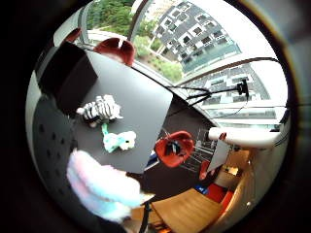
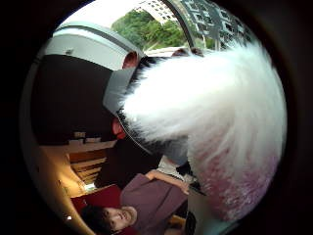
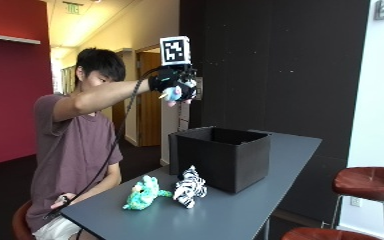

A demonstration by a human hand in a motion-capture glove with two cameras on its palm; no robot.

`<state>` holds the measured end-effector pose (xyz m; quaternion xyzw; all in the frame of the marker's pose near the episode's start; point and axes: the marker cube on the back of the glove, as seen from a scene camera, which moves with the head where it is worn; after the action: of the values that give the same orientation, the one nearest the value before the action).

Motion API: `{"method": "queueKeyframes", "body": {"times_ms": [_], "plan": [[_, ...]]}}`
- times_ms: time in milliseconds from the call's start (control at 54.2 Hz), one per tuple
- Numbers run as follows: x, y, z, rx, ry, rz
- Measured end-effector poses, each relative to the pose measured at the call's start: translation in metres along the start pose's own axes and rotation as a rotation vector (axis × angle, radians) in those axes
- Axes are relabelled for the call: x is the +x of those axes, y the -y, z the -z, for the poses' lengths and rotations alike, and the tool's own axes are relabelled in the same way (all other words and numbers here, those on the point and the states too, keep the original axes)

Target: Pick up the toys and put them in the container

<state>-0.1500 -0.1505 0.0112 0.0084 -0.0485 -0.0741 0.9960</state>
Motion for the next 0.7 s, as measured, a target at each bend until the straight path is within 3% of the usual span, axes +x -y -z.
{"method": "queueKeyframes", "body": {"times_ms": [203,406,479,516,608,701], "plan": [[-0.103,0.021,0.042,0.145,0.059,0.151],[-0.226,0.065,0.004,0.185,0.069,0.134],[-0.251,0.069,-0.028,0.171,-0.055,0.377],[-0.262,0.071,-0.042,0.124,-0.103,0.423],[-0.289,0.075,-0.074,-0.145,-0.199,0.391],[-0.308,0.084,-0.082,-0.166,-0.175,0.203]]}}
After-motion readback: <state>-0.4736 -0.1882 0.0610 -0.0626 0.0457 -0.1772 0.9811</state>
